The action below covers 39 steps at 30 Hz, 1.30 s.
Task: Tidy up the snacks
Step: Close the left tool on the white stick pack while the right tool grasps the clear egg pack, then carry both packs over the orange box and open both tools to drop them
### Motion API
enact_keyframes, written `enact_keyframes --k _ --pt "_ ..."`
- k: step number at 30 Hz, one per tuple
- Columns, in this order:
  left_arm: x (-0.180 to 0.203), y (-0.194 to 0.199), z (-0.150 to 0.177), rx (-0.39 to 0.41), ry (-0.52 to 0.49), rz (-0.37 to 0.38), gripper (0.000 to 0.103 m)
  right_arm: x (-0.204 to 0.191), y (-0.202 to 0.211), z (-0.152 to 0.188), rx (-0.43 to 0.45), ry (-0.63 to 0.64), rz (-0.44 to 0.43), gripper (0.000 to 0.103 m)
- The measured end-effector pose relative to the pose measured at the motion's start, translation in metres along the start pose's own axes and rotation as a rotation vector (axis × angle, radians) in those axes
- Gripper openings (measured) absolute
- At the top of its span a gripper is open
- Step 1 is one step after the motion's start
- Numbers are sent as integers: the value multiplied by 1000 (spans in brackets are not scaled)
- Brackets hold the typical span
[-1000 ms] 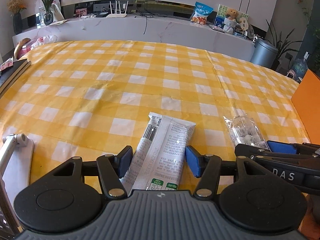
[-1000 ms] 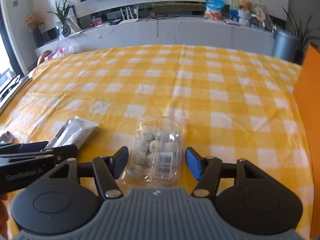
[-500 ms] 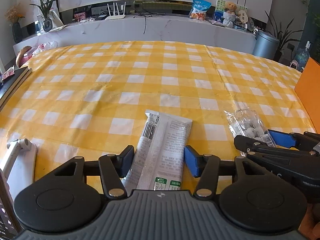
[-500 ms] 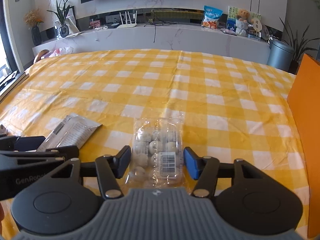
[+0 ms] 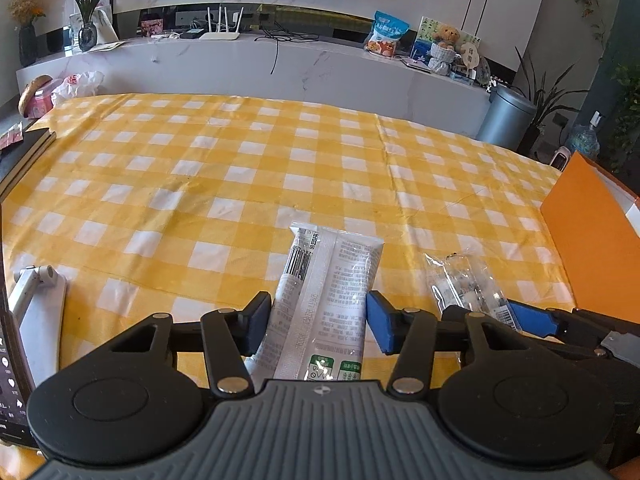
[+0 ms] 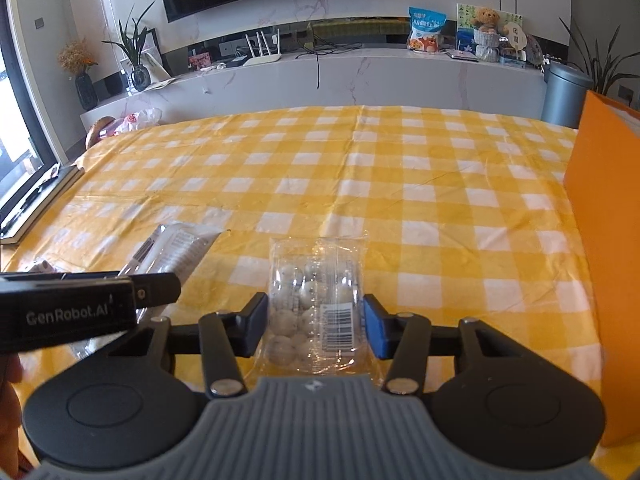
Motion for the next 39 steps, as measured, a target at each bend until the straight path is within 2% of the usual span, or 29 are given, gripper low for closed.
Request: enact_keyframes --k 8,12,18,24,28,32,39 --pt "38 24 -5 2 -10 91 59 25 46 0 11 -12 -32 49" --pt "62 35 -8 -10 -13 170 59 36 73 -4 46 23 -34 49" --pt "113 51 -15 8 -91 242 59 68 115 -14 129 75 10 50" --pt "177 54 -29 14 -183 361 59 122 155 -23 186 84 77 50" --pt "221 48 -40 11 -245 433 59 165 177 -31 189 64 114 50" --pt "260 34 -49 -27 -288 509 59 206 193 -42 175 61 163 50" --pt "316 -5 -56 -90 -388 526 59 267 191 -62 113 72 254 50"
Point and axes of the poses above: each gripper's, at about its wrist camera, not at the fingertips, and y roughly against the way its jaws point, x to its right, z to its underside, the point moved 4 cm from there along -y, roughly the way its jaws point, and after that the axes turned 2 degrees about z, right-handed, at the moved point
